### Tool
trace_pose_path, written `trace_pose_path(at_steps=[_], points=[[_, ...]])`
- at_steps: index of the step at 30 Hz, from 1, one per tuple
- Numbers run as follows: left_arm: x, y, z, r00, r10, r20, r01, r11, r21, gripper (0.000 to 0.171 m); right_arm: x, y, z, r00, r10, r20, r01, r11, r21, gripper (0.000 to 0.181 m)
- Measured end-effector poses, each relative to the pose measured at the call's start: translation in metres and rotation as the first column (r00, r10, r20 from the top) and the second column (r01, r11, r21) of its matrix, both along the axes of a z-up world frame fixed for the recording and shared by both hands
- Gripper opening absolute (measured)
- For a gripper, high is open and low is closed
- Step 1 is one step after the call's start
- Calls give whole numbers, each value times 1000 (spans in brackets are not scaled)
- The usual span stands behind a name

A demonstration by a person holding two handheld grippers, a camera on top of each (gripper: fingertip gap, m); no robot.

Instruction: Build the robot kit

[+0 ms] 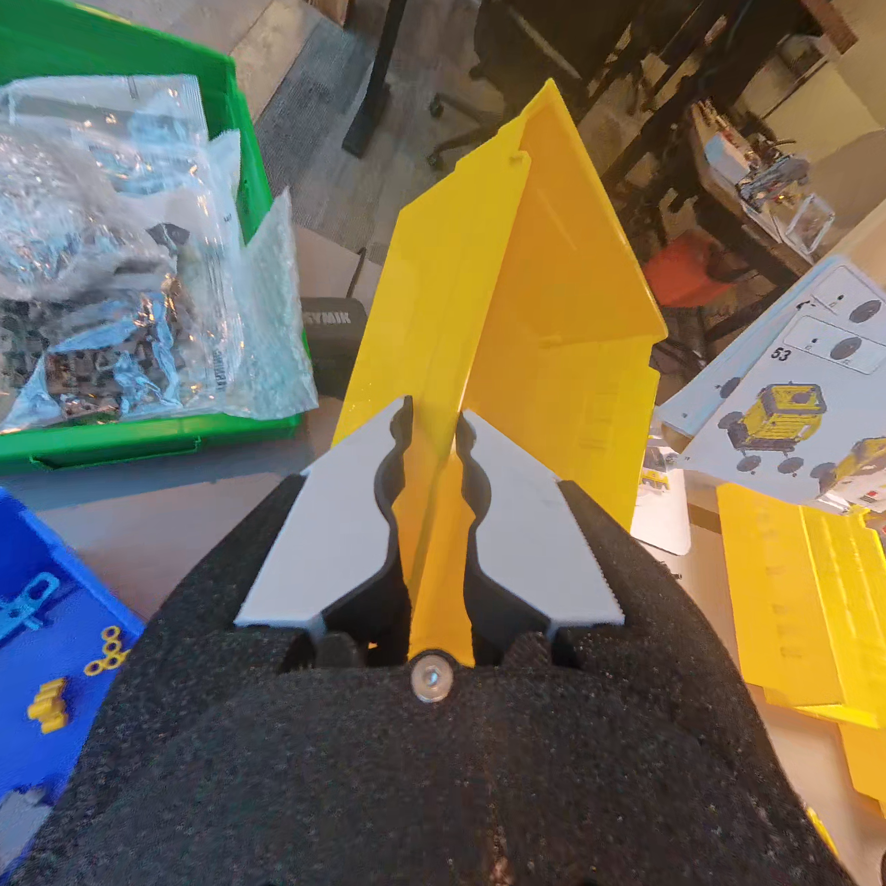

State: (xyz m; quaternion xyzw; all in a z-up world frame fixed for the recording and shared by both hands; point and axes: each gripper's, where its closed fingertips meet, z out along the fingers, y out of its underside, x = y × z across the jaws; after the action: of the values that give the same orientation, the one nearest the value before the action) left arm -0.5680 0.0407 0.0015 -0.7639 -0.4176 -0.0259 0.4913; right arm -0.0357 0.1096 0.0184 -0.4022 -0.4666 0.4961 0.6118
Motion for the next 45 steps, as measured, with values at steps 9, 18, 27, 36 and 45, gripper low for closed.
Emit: trace_pose_path(at_steps=[9,18,27,36,45], points=[[28,19,-39,995,-5,98,7,1000,-16,8,11,3,12,999,0,-50,-1,999,-33,36],[122,32,-45,758,-644,-102,580,738,-346,24,18,10,17,997,-3,-81,-2,997,-71,35],[215,-36,-155,248,-922,299,728,-26,-685,73,9,11,5,999,1,-43,-4,997,-74,36],[223,-26,-197,347,-876,336,612,-60,-789,25,-2,16,-16,1000,3,17,-1,995,-99,35],[202,-7,-195,477,-848,230,557,90,-826,25,-7,16,-26,999,10,45,-5,994,-110,36]])
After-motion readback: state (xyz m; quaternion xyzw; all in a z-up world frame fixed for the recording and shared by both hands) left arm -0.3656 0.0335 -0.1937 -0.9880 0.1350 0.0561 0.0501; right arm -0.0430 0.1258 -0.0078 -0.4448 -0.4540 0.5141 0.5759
